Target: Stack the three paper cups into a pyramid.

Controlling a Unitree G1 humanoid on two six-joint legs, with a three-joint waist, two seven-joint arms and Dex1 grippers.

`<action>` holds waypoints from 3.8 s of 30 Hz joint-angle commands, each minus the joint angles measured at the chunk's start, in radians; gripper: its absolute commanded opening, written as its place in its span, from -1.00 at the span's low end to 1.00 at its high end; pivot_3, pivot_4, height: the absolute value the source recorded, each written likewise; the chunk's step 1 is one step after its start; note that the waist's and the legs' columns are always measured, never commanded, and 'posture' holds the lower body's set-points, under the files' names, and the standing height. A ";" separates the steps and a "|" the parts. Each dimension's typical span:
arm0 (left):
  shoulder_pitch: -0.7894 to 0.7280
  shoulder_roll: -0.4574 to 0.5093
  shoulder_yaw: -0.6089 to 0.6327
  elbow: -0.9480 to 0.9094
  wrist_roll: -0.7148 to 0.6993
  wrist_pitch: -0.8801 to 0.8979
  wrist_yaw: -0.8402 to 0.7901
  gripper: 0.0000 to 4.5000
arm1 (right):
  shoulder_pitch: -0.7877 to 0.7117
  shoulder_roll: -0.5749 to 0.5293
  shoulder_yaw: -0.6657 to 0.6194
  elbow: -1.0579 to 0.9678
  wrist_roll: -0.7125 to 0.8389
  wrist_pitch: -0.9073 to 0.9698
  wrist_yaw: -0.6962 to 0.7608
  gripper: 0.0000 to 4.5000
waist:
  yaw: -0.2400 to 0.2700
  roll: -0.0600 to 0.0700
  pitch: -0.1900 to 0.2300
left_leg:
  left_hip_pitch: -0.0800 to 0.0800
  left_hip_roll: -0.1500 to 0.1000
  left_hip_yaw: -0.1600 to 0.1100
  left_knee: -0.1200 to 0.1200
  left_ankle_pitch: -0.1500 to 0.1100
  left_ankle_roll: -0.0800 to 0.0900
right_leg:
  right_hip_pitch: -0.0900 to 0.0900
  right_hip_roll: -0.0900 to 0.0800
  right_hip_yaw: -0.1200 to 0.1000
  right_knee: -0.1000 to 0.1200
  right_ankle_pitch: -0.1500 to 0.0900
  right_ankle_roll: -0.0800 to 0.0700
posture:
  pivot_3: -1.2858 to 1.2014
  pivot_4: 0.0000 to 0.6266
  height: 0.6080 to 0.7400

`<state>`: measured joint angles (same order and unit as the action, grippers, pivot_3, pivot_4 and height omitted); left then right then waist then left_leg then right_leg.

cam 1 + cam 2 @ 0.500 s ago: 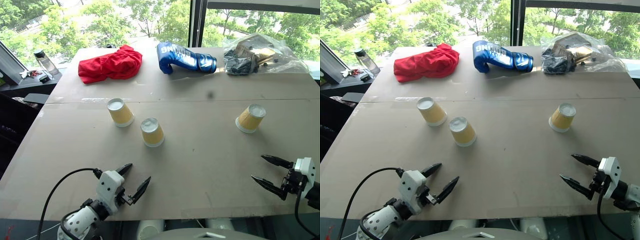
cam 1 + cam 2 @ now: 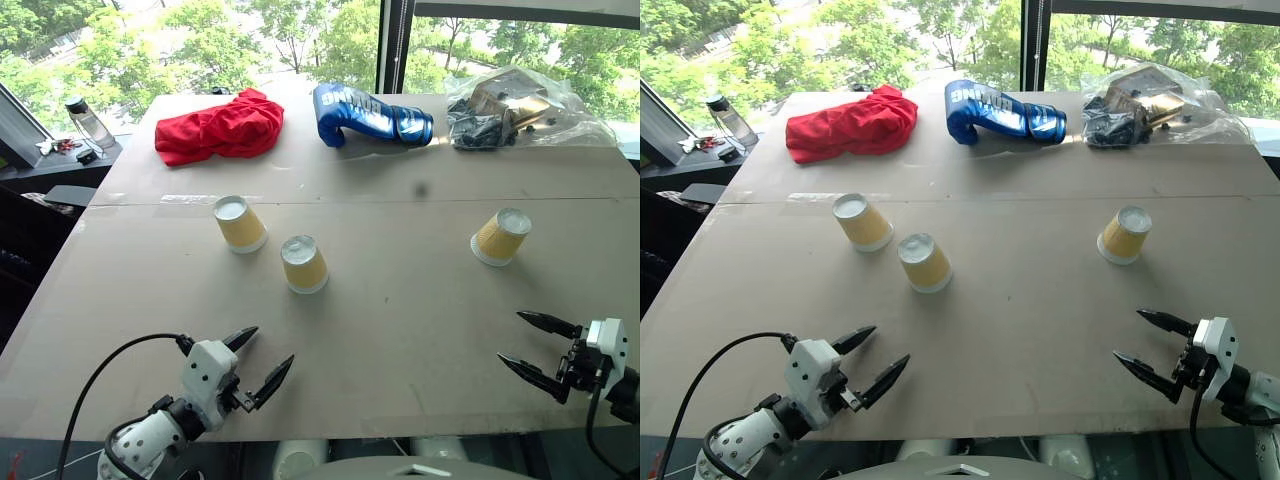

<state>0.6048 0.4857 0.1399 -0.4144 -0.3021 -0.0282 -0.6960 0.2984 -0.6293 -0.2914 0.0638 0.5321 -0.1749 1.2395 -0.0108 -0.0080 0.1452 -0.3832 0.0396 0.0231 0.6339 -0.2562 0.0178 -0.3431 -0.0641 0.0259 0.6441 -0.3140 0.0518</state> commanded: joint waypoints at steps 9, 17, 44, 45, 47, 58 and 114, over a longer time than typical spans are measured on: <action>-0.027 -0.011 0.003 0.005 -0.020 -0.034 -0.028 0.96 | -0.001 -0.012 -0.040 0.024 0.017 -0.019 0.021 1.00 | 0.001 -0.002 0.001 | 0.000 0.000 0.000 0.000 0.000 0.000 | 0.000 0.000 0.000 0.000 0.000 0.001 | 0.03 -0.52 1.00; -0.153 -0.019 0.010 -0.028 -0.096 -0.020 -0.044 0.96 | -0.003 -0.027 -0.023 -0.050 0.058 0.041 0.041 1.00 | 0.002 -0.001 0.001 | 0.000 0.000 0.000 0.000 0.000 0.000 | 0.000 0.002 -0.001 0.000 0.002 0.003 | 0.03 -0.52 1.00; -0.583 -0.184 -0.084 0.190 0.018 0.010 0.158 0.96 | -0.134 -0.028 0.008 -0.482 0.236 0.336 -0.082 1.00 | 0.008 -0.003 0.001 | -0.001 0.000 -0.003 0.004 0.000 0.000 | 0.000 0.009 -0.005 0.003 0.003 0.005 | 0.03 -0.52 1.00; -0.592 -0.189 -0.088 0.201 0.024 0.004 0.159 0.96 | -0.139 -0.028 0.009 -0.478 0.234 0.334 -0.079 1.00 | 0.007 -0.003 0.001 | -0.001 0.000 -0.003 0.004 0.000 0.000 | 0.000 0.009 -0.005 0.003 0.003 0.005 | 0.03 -0.52 1.00; -0.602 -0.194 -0.093 0.215 0.029 -0.004 0.159 0.96 | -0.145 -0.028 0.010 -0.472 0.230 0.332 -0.075 1.00 | 0.007 -0.003 0.001 | -0.001 0.000 -0.003 0.004 0.000 0.000 | 0.000 0.010 -0.005 0.004 0.003 0.005 | 0.03 -0.52 1.00; -0.620 -0.190 -0.091 0.236 -0.017 0.025 0.123 0.11 | -0.146 -0.035 0.005 -0.465 0.223 0.342 -0.072 1.00 | 0.007 -0.003 0.001 | -0.001 0.000 -0.003 0.004 0.000 0.000 | 0.000 0.009 -0.005 0.004 0.003 0.005 | 0.03 -0.52 1.00; -1.132 -0.011 -0.278 -0.002 -0.291 0.659 -0.200 0.99 | -0.387 0.121 -0.056 -0.173 -0.102 0.296 -0.692 1.00 | 0.020 -0.003 0.003 | -0.013 -0.001 -0.005 0.016 0.003 -0.005 | -0.011 0.013 -0.005 0.017 0.002 0.005 | 0.03 -0.52 1.00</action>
<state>-0.5147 0.4645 -0.1393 -0.3643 -0.5544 0.5984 -0.8802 -0.0765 -0.5064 -0.3314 -0.1000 0.4346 0.1278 0.5681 0.0088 -0.0108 0.1478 -0.3962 0.0383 0.0185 0.6498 -0.2533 0.0132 -0.3548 -0.0511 0.0208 0.6607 -0.3116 0.0572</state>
